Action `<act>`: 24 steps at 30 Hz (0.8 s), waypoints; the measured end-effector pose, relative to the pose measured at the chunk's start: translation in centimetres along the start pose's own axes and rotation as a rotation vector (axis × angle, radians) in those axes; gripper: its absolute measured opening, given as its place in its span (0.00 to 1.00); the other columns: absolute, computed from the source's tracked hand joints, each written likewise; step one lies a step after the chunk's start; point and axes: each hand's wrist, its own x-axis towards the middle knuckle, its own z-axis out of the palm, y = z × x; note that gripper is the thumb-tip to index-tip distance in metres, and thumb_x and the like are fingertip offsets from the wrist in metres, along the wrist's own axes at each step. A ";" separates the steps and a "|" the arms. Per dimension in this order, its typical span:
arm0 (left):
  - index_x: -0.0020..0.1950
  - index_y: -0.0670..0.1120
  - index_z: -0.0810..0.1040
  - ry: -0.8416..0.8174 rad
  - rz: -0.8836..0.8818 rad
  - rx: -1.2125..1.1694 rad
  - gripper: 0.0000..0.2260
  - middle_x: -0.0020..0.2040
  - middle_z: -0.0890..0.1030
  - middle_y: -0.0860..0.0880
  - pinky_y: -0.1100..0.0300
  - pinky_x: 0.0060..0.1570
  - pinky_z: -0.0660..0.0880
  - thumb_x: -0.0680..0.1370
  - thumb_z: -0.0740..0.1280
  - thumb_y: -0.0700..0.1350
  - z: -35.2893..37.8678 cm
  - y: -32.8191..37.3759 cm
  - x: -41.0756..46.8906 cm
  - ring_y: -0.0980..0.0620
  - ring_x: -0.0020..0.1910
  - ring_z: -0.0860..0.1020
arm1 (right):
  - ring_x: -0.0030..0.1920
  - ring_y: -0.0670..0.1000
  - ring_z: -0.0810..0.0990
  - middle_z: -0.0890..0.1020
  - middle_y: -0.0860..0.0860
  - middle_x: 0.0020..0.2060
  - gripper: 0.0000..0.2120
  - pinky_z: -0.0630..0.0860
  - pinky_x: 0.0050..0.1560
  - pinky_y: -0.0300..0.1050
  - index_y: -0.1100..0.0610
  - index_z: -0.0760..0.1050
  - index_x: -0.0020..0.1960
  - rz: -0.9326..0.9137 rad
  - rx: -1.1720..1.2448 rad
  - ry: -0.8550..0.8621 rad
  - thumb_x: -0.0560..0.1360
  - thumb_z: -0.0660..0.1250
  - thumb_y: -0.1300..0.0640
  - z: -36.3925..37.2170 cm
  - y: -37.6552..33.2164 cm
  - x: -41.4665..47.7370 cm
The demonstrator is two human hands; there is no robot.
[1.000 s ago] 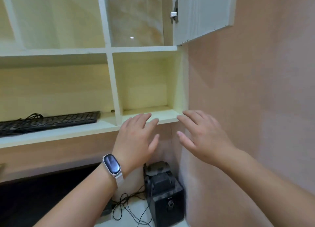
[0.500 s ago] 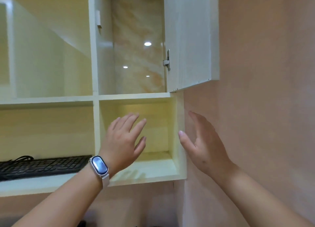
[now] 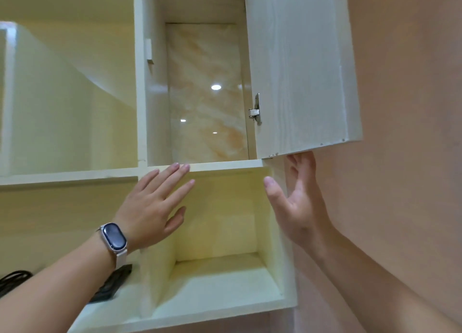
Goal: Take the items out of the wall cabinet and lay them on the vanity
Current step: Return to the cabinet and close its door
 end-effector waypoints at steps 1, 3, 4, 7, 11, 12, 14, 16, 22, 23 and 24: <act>0.69 0.45 0.74 0.016 0.003 -0.008 0.24 0.75 0.65 0.43 0.45 0.70 0.62 0.75 0.62 0.52 0.2 -0.1 0.0 0.44 0.75 0.63 | 0.73 0.51 0.65 0.67 0.48 0.70 0.31 0.62 0.72 0.55 0.51 0.56 0.74 -0.009 0.007 0.001 0.74 0.64 0.51 0.3 0.2 0.1; 0.68 0.45 0.75 0.049 0.002 -0.035 0.23 0.75 0.65 0.43 0.44 0.70 0.62 0.74 0.63 0.51 0.5 -0.2 -0.1 0.45 0.75 0.63 | 0.72 0.53 0.65 0.67 0.49 0.69 0.32 0.62 0.72 0.58 0.52 0.55 0.74 -0.034 0.012 0.003 0.74 0.65 0.52 0.8 0.7 0.2; 0.68 0.45 0.76 0.067 0.006 -0.052 0.23 0.75 0.66 0.43 0.44 0.70 0.63 0.74 0.63 0.51 0.5 -0.2 -0.1 0.45 0.75 0.63 | 0.72 0.54 0.65 0.67 0.50 0.69 0.33 0.61 0.72 0.59 0.53 0.55 0.74 -0.048 0.012 0.004 0.73 0.65 0.53 0.9 0.7 0.3; 0.67 0.44 0.76 0.112 0.017 -0.085 0.23 0.74 0.67 0.43 0.44 0.70 0.63 0.73 0.64 0.49 0.7 -0.4 -0.4 0.45 0.74 0.64 | 0.73 0.56 0.63 0.64 0.53 0.71 0.36 0.60 0.72 0.61 0.60 0.52 0.75 -0.074 -0.032 -0.012 0.74 0.65 0.53 2.0 1.1 0.7; 0.65 0.44 0.78 0.170 0.016 -0.138 0.22 0.72 0.70 0.43 0.45 0.70 0.63 0.72 0.66 0.47 0.9 -0.4 -0.5 0.45 0.73 0.66 | 0.78 0.50 0.51 0.53 0.55 0.76 0.41 0.53 0.76 0.48 0.57 0.42 0.77 -0.069 -0.278 -0.049 0.75 0.60 0.42 4.0 1.4 0.4; 0.64 0.44 0.79 0.184 0.012 -0.155 0.21 0.72 0.71 0.43 0.45 0.69 0.64 0.72 0.67 0.46 0.9 -0.4 -0.6 0.45 0.72 0.67 | 0.77 0.44 0.47 0.50 0.49 0.76 0.39 0.50 0.76 0.41 0.50 0.40 0.76 -0.110 -0.343 -0.056 0.75 0.59 0.40 4.7 1.3 0.4; 0.63 0.44 0.79 0.198 0.000 -0.183 0.21 0.71 0.72 0.43 0.44 0.68 0.65 0.71 0.67 0.45 1.1 -0.4 -0.7 0.44 0.72 0.68 | 0.77 0.44 0.45 0.49 0.43 0.76 0.37 0.50 0.76 0.43 0.42 0.39 0.76 -0.185 -0.436 -0.085 0.75 0.57 0.39 6.0 1.2 0.5; 0.63 0.44 0.80 0.203 -0.004 -0.190 0.20 0.70 0.73 0.43 0.43 0.68 0.66 0.71 0.67 0.45 1.2 -0.3 -0.8 0.44 0.72 0.69 | 0.78 0.52 0.49 0.49 0.47 0.76 0.37 0.55 0.75 0.55 0.41 0.39 0.76 -0.209 -0.503 -0.078 0.75 0.57 0.38 6.9 1.4 0.7; 0.61 0.43 0.81 0.234 -0.009 -0.210 0.18 0.68 0.75 0.43 0.44 0.67 0.67 0.71 0.68 0.44 1.1 -0.1 -0.7 0.44 0.70 0.70 | 0.76 0.59 0.55 0.54 0.54 0.74 0.39 0.61 0.71 0.65 0.46 0.41 0.77 -0.238 -0.633 -0.049 0.75 0.59 0.38 7.3 2.6 1.1; 0.60 0.43 0.81 0.238 -0.012 -0.213 0.18 0.68 0.75 0.43 0.44 0.67 0.67 0.71 0.67 0.44 1.1 -0.1 -0.6 0.44 0.70 0.71 | 0.75 0.61 0.56 0.54 0.54 0.73 0.39 0.61 0.70 0.65 0.46 0.41 0.77 -0.249 -0.656 -0.055 0.75 0.59 0.38 7.4 2.8 1.2; 0.60 0.43 0.81 0.243 -0.015 -0.215 0.18 0.67 0.76 0.43 0.44 0.66 0.68 0.71 0.67 0.44 1.1 0.0 -0.6 0.44 0.70 0.71 | 0.75 0.62 0.57 0.55 0.55 0.73 0.39 0.62 0.70 0.65 0.47 0.41 0.77 -0.261 -0.678 -0.061 0.75 0.59 0.38 7.6 3.0 1.3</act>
